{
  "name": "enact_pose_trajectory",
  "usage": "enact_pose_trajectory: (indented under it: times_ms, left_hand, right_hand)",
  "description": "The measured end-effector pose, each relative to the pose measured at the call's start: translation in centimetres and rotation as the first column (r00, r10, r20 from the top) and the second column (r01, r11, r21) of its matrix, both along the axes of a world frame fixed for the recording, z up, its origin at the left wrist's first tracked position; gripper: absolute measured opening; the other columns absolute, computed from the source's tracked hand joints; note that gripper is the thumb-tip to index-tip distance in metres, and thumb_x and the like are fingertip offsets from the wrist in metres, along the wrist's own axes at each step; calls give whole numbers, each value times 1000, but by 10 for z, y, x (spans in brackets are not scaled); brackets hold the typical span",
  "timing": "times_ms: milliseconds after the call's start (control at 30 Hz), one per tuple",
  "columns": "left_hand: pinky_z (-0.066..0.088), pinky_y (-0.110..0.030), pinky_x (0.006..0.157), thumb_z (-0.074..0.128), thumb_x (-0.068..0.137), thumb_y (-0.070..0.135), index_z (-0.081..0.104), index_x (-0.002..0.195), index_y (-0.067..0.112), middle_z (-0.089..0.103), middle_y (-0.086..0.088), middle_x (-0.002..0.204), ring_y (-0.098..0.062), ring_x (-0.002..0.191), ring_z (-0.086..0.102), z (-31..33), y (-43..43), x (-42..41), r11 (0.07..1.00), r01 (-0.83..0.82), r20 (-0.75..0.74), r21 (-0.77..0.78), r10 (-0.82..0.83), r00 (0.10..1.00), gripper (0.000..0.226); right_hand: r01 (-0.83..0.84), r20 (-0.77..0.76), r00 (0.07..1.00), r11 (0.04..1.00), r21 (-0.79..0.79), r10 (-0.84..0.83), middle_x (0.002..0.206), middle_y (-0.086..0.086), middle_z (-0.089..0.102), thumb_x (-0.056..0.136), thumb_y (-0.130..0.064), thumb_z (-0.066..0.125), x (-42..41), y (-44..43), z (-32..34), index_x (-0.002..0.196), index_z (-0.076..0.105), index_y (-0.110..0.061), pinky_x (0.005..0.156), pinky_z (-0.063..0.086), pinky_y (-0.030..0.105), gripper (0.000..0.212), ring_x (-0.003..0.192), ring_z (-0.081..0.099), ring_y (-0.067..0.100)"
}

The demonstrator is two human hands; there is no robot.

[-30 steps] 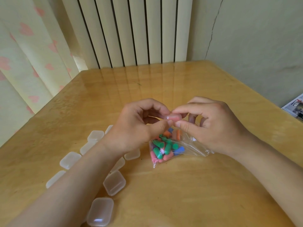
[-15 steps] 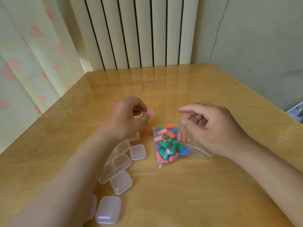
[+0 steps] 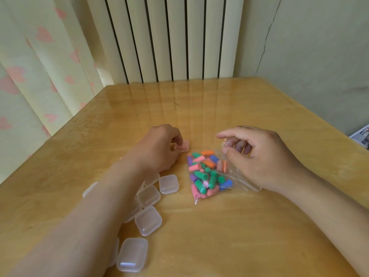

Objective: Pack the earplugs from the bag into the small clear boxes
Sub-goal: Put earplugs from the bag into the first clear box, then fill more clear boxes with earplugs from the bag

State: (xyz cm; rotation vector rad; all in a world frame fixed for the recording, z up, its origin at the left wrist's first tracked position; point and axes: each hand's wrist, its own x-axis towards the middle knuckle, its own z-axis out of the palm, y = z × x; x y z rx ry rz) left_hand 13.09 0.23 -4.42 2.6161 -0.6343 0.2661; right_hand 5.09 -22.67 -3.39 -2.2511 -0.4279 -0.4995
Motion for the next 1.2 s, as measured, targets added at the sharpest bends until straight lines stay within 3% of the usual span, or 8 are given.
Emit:
enact_pose_trajectory:
  times_ms: [300, 400, 467, 600, 700, 900, 1100, 1200]
  left_hand:
    - [49, -34, 84, 66, 83, 6, 70, 103, 13, 63, -5, 106, -21, 100, 58, 9, -2, -5, 1000, 1, 55, -6, -1, 998, 21]
    - [50, -35, 84, 64, 82, 4, 70, 104, 10, 64, -8, 106, -22, 99, 60, 18, -5, -12, 999, 9, 92, -39, -6, 996, 23]
    - [51, -34, 83, 63, 81, 4, 71, 103, 10, 66, -8, 105, -23, 98, 62, 24, -7, -17, 998, 0, 116, -62, 7, 993, 24]
    - [50, -27, 80, 56, 80, 2, 72, 101, 8, 72, -5, 100, -19, 94, 65, 35, -9, -28, 991, 16, 144, -130, 3, 990, 27]
    - [53, -28, 78, 53, 80, 1, 73, 97, 8, 72, -4, 94, -18, 89, 66, 41, -7, -34, 985, 50, 130, -164, -29, 991, 27]
    - [56, -34, 73, 51, 79, 1, 72, 85, 10, 72, -6, 83, -19, 80, 69, 70, -2, -40, 961, 115, 88, -250, -95, 992, 23]
    - [60, -40, 71, 48, 77, -1, 69, 83, 6, 71, -9, 81, -17, 73, 71, 96, 5, -49, 905, 77, 29, -419, -71, 997, 23]
    - [56, -34, 65, 51, 77, 7, 69, 81, 13, 69, -1, 76, -10, 66, 65, 102, 23, -74, 949, 53, 44, -312, -42, 998, 19]
  right_hand:
    - [7, 93, 996, 990, -141, 6, 86, -15, 63, 86, -10, 69, -3, 0, 2, 113, 73, -24, 70, 49, 20, 30, 78, 61, 10]
    - [28, 182, 983, 962, -272, 23, 86, -15, 63, 85, -22, 63, -10, 10, 6, 104, 75, -25, 81, 45, 35, 23, 78, 57, 3]
    - [24, 234, 970, 932, -362, 66, 86, -12, 65, 85, -27, 62, -15, 21, 7, 97, 76, -24, 82, 42, 42, 19, 81, 58, 8]
    - [-90, 259, 941, 898, -431, 219, 83, -9, 67, 84, -28, 64, -26, 47, -2, 88, 76, -23, 81, 36, 35, 14, 90, 63, 12]
    - [-157, 222, 932, 870, -467, 288, 79, -7, 64, 85, -32, 58, -26, 58, -11, 88, 76, -23, 78, 41, 42, 20, 87, 67, 20]
    - [-213, 160, 935, 861, -462, 317, 77, -3, 64, 86, -35, 53, -21, 61, -19, 93, 77, -20, 81, 47, 47, 29, 91, 68, 26]
    - [-212, 176, 933, 875, -436, 314, 77, 1, 66, 86, -33, 53, -20, 58, -22, 93, 78, -18, 85, 46, 44, 30, 91, 68, 28]
    - [-209, 189, 930, 875, -437, 316, 80, 2, 67, 85, -31, 53, -21, 55, -22, 92, 78, -17, 81, 49, 47, 30, 92, 68, 29]
